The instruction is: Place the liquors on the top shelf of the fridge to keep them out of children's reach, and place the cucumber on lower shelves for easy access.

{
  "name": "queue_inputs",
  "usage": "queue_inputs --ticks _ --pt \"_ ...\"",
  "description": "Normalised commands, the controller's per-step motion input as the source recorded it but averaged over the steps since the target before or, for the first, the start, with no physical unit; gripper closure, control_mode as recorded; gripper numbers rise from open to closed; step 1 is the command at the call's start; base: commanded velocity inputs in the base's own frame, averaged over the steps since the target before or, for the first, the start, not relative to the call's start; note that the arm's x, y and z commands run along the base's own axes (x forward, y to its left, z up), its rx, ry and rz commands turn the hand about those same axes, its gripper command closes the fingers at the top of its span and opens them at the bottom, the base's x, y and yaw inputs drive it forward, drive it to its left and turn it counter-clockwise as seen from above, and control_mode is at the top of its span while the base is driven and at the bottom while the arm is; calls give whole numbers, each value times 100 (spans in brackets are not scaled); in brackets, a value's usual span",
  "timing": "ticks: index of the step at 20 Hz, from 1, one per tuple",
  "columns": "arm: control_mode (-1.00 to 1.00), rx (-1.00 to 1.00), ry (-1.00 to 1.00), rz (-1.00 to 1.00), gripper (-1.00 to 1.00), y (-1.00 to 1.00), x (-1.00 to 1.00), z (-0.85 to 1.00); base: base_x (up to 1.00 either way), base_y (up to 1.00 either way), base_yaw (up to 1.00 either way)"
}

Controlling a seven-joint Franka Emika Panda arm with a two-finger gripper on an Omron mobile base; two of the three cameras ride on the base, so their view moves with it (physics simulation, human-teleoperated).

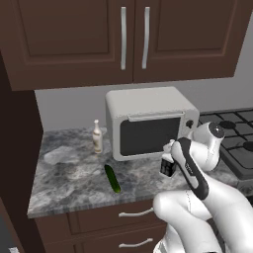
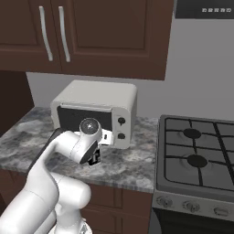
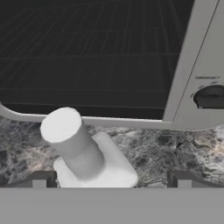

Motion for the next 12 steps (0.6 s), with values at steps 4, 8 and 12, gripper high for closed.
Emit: queue_inputs --ticks 4,8,12 --pt "-100 0 -1 0 -100 4 4 -24 0 0 0" --pt "-100 0 0 0 -100 11 4 -23 0 0 0" --pt "-100 0 0 0 -100 14 7 -20 0 0 0"
